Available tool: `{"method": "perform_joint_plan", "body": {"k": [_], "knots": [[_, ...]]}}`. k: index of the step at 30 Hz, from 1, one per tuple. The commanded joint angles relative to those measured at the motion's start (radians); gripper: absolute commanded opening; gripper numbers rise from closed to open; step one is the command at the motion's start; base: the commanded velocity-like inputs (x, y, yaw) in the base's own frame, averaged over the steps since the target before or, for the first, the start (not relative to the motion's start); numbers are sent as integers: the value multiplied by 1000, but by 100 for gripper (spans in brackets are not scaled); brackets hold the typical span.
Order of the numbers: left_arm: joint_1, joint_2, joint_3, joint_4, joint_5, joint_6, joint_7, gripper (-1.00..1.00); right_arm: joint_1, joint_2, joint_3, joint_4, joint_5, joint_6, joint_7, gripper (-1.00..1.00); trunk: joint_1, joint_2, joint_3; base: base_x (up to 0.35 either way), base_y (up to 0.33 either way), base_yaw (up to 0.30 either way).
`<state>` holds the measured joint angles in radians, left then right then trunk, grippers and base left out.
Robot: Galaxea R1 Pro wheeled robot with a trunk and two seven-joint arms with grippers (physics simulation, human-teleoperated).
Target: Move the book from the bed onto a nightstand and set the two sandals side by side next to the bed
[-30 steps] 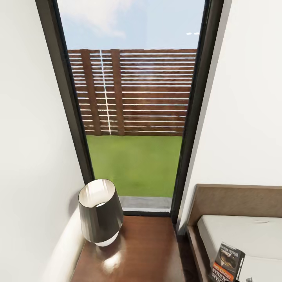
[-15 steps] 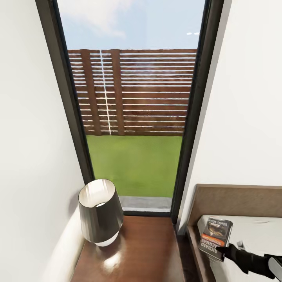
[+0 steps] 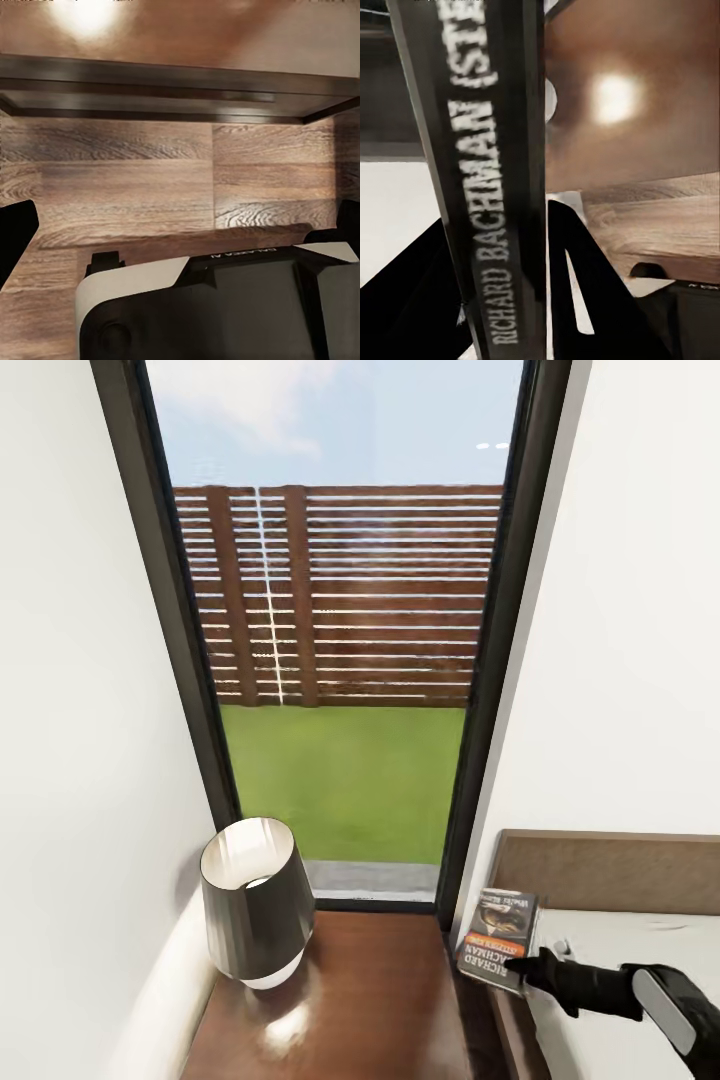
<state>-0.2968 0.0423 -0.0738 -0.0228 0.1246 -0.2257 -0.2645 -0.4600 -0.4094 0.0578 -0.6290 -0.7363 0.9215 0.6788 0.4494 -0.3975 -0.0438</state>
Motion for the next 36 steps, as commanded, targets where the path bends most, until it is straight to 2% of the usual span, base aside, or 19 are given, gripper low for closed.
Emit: {"method": "perform_joint_plan", "body": {"k": [1, 2, 3, 4, 5, 6, 7, 9, 11, 12, 14, 16, 20, 36], "knots": [[-1, 0, -8, 0, 10, -3, -4, 100, -2, 30, 2, 0, 11, -4, 2, -100, 1, -3, -2, 0, 0, 0], [-1, 0, -8, 0, 10, -3, -4, 100, -2, 46, 3, 0, 11, -4, 2, -100, 1, -3, -2, 0, 0, 0], [-1, 1, -8, 0, 10, -3, -4, 100, -2, 78, 3, -1, 12, -5, 0, -100, 1, -3, -2, 0, 0, 0], [-1, 1, -8, 0, 10, -3, -4, 100, -2, 94, 3, 0, 13, -5, -1, -100, 1, -3, -2, 0, 0, 0], [-1, 0, -7, 0, 10, -3, -4, 100, -3, 142, 3, 0, 16, -6, -3, -100, 1, -3, -2, 0, 0, 0], [-1, 0, -7, 0, 10, -3, -4, 100, -4, 174, 3, 1, 17, -8, -4, -100, 1, -3, -2, 0, 0, 0], [-1, 0, -7, 0, 10, -3, -4, 100, -5, 190, 3, 1, 17, -8, -5, -100, 1, -3, -2, 0, 0, 0], [-1, 0, -7, 0, 10, -2, -4, 100, -6, 257, 4, 1, 19, -10, -6, -100, 1, -3, -2, 0, 0, 0], [-1, 1, -7, 0, 10, -2, -4, 100, -7, 291, 4, 1, 21, -11, -7, -100, 1, -3, -2, 0, 0, 0], [-1, 1, -7, -1, 10, -2, -4, 100, -7, 318, 5, 1, 21, -11, -7, -100, 1, -3, -2, 0, 0, 0], [-1, 1, -7, -1, 10, -1, -4, 100, -8, 343, 5, 1, 22, -12, -8, -100, 1, -3, -2, 0, 0, 0], [-1, 1, -7, -2, 10, -1, -4, 100, -8, 358, 5, 1, 23, -13, -8, -100, 1, -3, -2, 0, 0, 0], [-1, -2, -8, -2, 10, -3, -4, 100, -8, 366, 5, 9, 22, -13, -7, -100, 16, -31, -15, 0, 0, 0], [-1, -3, -11, -3, 9, -7, -4, 100, -8, 368, 3, 15, 21, -16, -8, -100, 77, -143, -65, 0, 0, 0]]}}
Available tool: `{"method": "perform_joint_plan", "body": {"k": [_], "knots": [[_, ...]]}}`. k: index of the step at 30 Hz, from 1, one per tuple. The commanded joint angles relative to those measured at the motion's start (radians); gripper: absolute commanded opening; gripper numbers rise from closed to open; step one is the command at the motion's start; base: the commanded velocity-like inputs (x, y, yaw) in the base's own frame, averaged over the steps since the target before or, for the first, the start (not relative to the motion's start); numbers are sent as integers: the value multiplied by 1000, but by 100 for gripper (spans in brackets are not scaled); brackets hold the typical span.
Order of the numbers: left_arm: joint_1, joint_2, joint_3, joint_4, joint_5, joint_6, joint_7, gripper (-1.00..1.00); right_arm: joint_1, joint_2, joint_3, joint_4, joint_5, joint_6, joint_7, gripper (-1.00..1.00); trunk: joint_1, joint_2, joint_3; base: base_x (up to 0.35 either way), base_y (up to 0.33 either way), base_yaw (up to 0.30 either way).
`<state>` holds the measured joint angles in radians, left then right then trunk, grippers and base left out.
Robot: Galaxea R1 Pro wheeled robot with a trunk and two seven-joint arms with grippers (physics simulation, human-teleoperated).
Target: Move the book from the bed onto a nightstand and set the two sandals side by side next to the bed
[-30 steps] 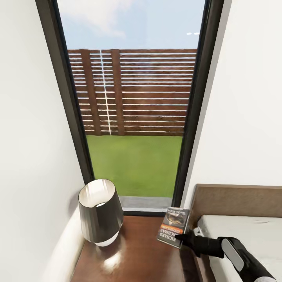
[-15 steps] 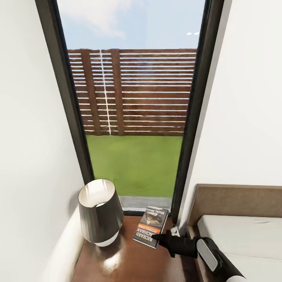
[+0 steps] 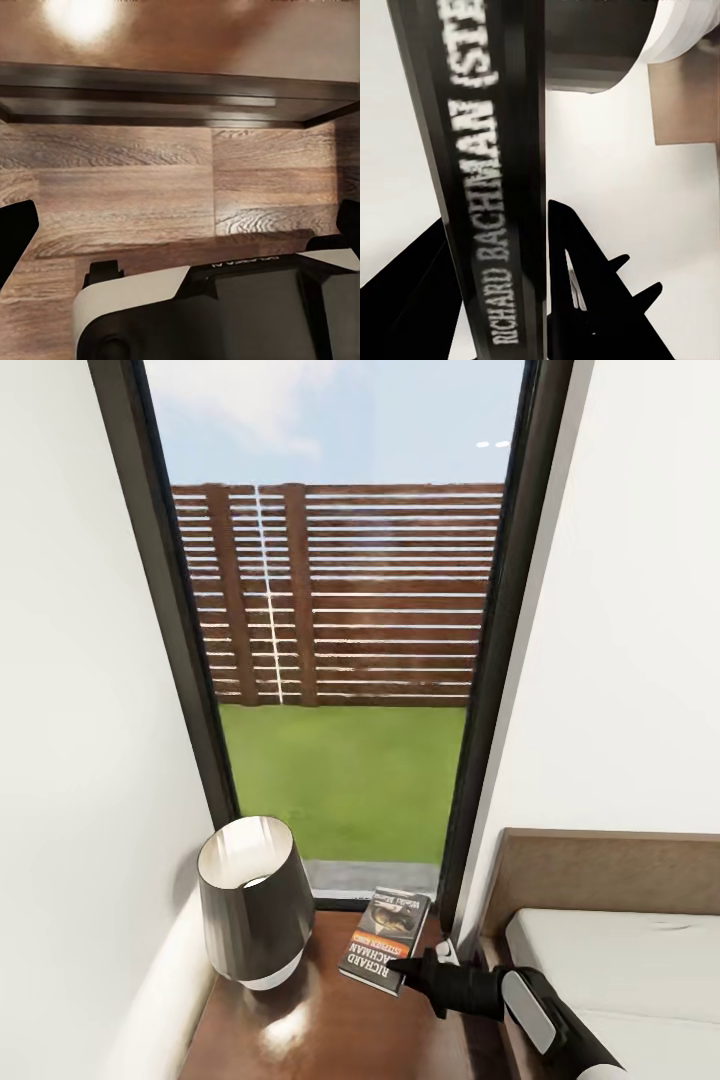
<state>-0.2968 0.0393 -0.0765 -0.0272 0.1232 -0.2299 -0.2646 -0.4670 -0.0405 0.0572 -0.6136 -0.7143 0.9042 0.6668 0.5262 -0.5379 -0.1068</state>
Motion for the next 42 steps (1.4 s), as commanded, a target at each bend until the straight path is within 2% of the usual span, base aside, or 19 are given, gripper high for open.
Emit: {"method": "perform_joint_plan", "body": {"k": [1, 11, 12, 14, 15, 18, 20, 22, 23, 24, 25, 27, 28, 30, 33, 35, 40, 41, 42], "knots": [[-1, 0, -8, 1, 10, -4, -4, 100, -1, -1, 2, 0, -1, 2, 4, -100, 4, -9, -5, 0, 0, 0], [-1, 1, -8, 1, 9, -5, -11, 100, -1, -1, 0, 0, -1, 1, 4, -100, 43, -79, -36, 0, 0, 0], [-1, 16, -8, 1, 9, -6, -111, 100, -1, -1, 0, 0, -1, 1, 4, -100, 46, -86, -40, 0, 0, 0], [-2, 39, -7, -8, 8, -5, -269, 100, -1, -1, 1, 0, -1, 1, 4, -100, 54, -100, -46, 0, 0, 0], [-2, 59, -7, -46, 7, 0, -433, 100, -1, -1, 1, 0, -1, 1, 4, -100, 54, -100, -46, 0, 0, 0], [-6, 76, -6, -122, 6, 9, -552, 100, -1, -1, 1, 0, -1, 1, 4, -100, 54, -100, -46, 0, 0, 0], [-8, 81, -6, -167, 6, 41, -587, 100, -1, -1, 1, 0, -1, 1, 4, -100, 54, -100, -46, 0, 0, 0], [-10, 82, -7, -206, 6, 120, -609, 100, -1, -1, 0, 0, -1, 1, 4, -100, 54, -100, -46, 0, 0, 0], [-11, 81, -7, -256, 6, 226, -634, 100, -1, -1, 0, 0, -1, 1, 4, -100, 54, -100, -46, 0, 0, 0], [-11, 80, -8, -298, 6, 292, -657, 100, -1, -1, 0, 0, -1, 1, 4, -100, 54, -100, -46, 0, 0, 0], [-11, 80, -9, -320, 6, 321, -671, 100, -1, -1, 0, 0, -1, 1, 4, -100, 54, -100, -46, 0, 0, 0], [-11, 79, -10, -405, 5, 409, -738, 100, -1, -1, 0, 0, -1, 1, 4, -100, 54, -100, -46, 0, 0, 0], [-11, 79, -10, -424, 5, 425, -756, 100, -1, -1, 0, 0, -1, 1, 4, -100, 54, -100, -46, 0, 0, 0], [-12, 73, -13, -503, 4, 497, -832, 100, -1, -1, 0, 0, -1, 1, 4, -100, 54, -100, -46, 0, 0, 0], [-13, 50, -20, -581, 4, 572, -866, 100, -1, -1, 0, 0, -1, 1, 4, -100, 54, -100, -46, 0, 0, 0], [-14, 22, -25, -675, 4, 652, -877, 100, -1, -1, -1, 0, -1, 1, 4, -100, 54, -100, -46, 0, 0, 0], [-16, -37, -30, -983, 4, 885, -883, 100, -1, -1, -3, 0, -1, 1, 4, -100, 69, -128, -58, 0, 0, 0], [-16, -43, -30, -1013, 4, 905, -883, 100, -1, -1, -2, 0, -1, 1, 4, -100, 73, -135, -62, 0, 0, 0], [-16, -55, -30, -1093, 4, 952, -883, 100, -1, -1, -2, 0, -2, 1, 4, -100, 77, -142, -65, 0, 0, 0]]}}
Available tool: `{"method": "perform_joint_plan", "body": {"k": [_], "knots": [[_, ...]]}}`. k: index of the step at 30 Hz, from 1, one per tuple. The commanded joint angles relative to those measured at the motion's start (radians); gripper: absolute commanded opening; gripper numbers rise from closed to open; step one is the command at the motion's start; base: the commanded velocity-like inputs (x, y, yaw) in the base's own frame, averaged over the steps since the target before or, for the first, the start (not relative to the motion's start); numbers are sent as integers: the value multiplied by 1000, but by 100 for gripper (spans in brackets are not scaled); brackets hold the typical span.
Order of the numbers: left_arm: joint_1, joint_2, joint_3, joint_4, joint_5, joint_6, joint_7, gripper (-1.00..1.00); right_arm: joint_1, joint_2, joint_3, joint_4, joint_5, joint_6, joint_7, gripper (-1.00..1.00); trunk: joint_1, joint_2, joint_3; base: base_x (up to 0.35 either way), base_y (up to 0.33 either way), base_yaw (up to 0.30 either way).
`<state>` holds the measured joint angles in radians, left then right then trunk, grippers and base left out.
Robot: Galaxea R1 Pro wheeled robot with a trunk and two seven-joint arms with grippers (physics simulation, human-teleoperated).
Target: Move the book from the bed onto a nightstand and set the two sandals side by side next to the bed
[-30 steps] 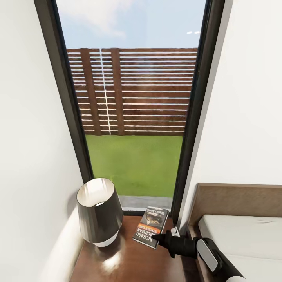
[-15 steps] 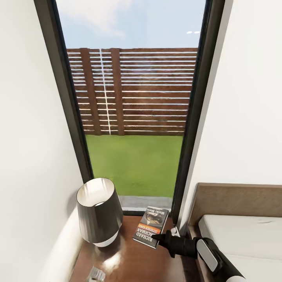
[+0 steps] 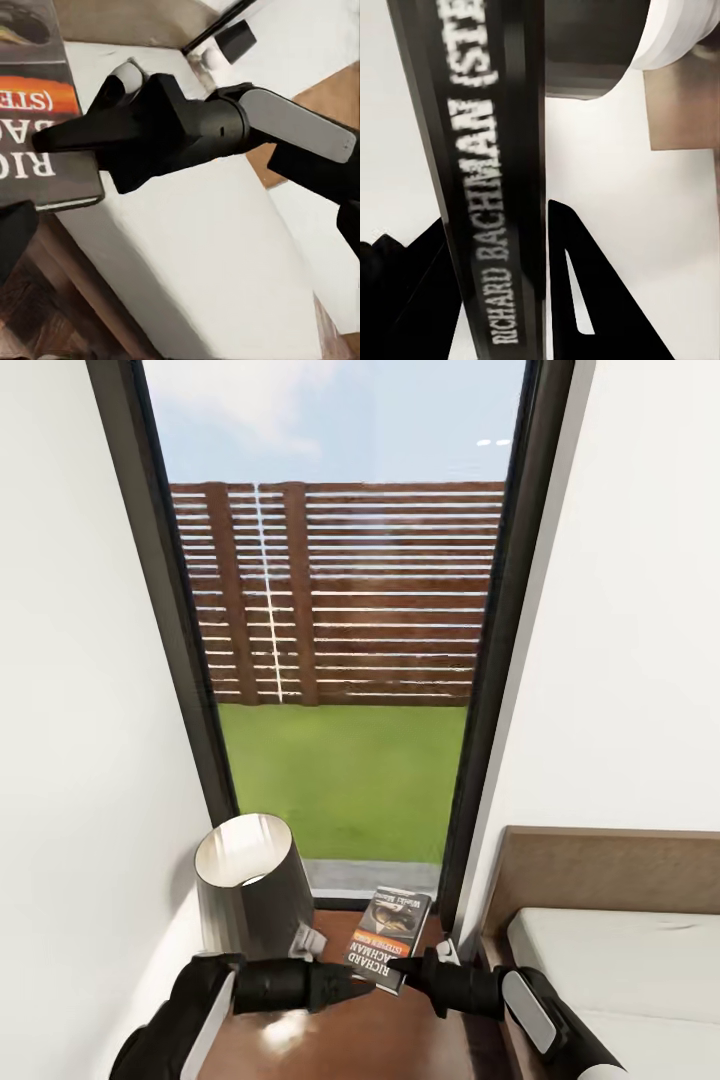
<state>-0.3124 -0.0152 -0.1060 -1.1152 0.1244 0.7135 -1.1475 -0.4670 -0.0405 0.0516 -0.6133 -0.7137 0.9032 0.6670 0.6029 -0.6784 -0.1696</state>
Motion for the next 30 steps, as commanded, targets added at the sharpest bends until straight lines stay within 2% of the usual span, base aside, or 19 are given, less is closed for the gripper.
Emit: {"method": "perform_joint_plan", "body": {"k": [1, 4, 7, 21, 30], "knots": [[0, -3, 0, -27, 3, 20, 0, 100, -1, -1, 3, 0, -2, 2, 3, -100, 4, -9, -5, 0, 0, 0], [-1, -8, 0, -112, 3, 51, 0, 100, -1, -1, 2, 0, -3, 2, 4, -100, 16, -30, -14, 0, 0, 0], [-1, -9, 0, -133, 4, 57, 1, 100, -1, -1, 2, 0, -3, 2, 4, -100, 27, -51, -24, 0, 0, 0], [-1, -9, -1, -143, 6, 55, 3, 100, -1, -1, 2, 5, -3, 13, 6, -100, 81, -149, -68, 0, 0, 0], [-1, -11, -1, -142, 7, 55, 3, 100, -1, -2, 4, 100, -9, 59, 8, -100, 115, -212, -96, 0, 0, 0]]}}
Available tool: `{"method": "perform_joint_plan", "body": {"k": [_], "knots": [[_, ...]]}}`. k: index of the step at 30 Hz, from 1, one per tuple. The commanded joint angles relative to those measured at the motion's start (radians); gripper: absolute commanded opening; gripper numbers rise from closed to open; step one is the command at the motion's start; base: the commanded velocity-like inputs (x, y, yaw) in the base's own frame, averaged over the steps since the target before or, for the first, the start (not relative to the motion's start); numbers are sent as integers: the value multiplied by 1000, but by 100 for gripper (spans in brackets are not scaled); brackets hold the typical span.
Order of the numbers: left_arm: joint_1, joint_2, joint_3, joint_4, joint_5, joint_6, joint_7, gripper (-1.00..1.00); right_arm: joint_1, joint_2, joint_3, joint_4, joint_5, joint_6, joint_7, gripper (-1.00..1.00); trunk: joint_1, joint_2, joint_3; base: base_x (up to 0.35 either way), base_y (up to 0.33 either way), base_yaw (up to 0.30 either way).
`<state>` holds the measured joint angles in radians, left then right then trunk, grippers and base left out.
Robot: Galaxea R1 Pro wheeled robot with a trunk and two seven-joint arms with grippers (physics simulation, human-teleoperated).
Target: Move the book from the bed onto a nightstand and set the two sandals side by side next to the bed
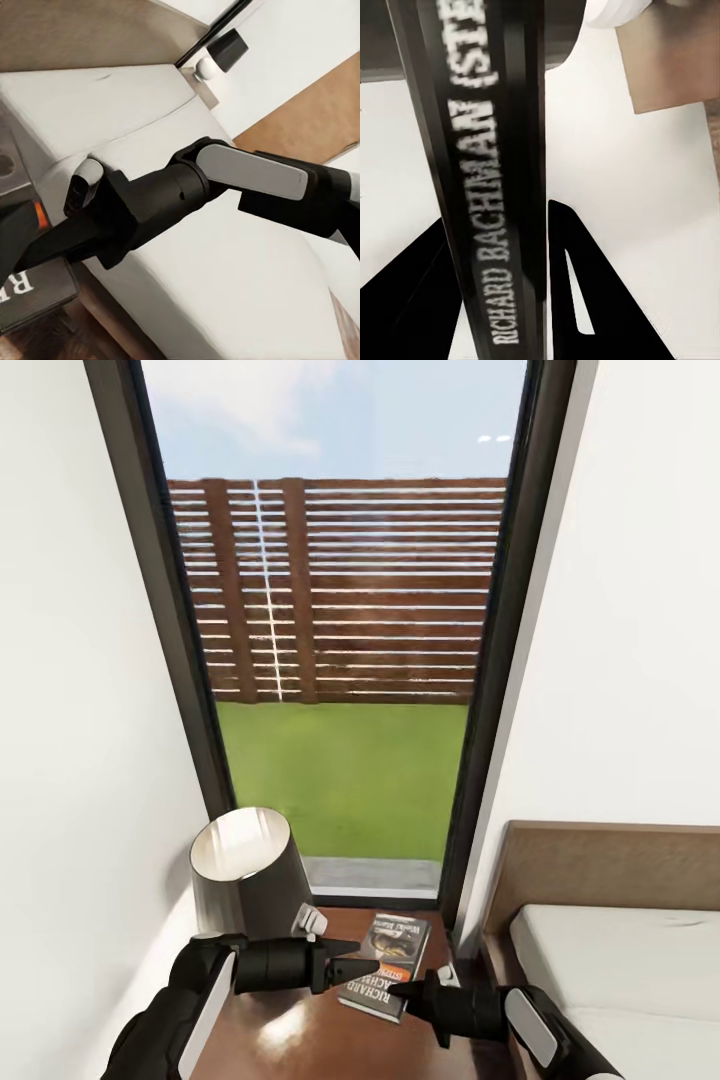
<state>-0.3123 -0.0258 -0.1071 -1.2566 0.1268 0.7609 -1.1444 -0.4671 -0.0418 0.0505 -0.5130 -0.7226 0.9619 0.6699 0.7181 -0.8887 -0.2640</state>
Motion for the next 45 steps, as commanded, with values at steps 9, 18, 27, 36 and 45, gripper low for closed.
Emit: {"method": "perform_joint_plan", "body": {"k": [9, 18, 27, 36, 45], "knots": [[-1, 0, 0, 0, 5, 7, 0, 100, -1, -1, 5, 3, 0, 4, 5, -100, 35, -64, -30, 0, 0, 0], [-1, -1, 0, 1, 4, 5, 1, 100, -1, -1, 5, 2, 0, 5, 5, -100, 69, -127, -58, 0, 0, 0], [-1, 0, 0, 2, 3, 2, 2, 100, -1, -1, 5, 2, 1, 5, 5, -100, 104, -190, -86, 0, 0, 0], [-1, 0, 0, 2, 2, 1, 4, 100, -1, -1, 6, 2, 3, 4, 6, -100, 138, -253, -114, 0, 0, 0], [-1, 0, 0, 4, 3, 2, 3, 100, -1, -1, 6, 2, 4, 4, 6, -100, 173, -316, -142, 0, 0, 0]]}}
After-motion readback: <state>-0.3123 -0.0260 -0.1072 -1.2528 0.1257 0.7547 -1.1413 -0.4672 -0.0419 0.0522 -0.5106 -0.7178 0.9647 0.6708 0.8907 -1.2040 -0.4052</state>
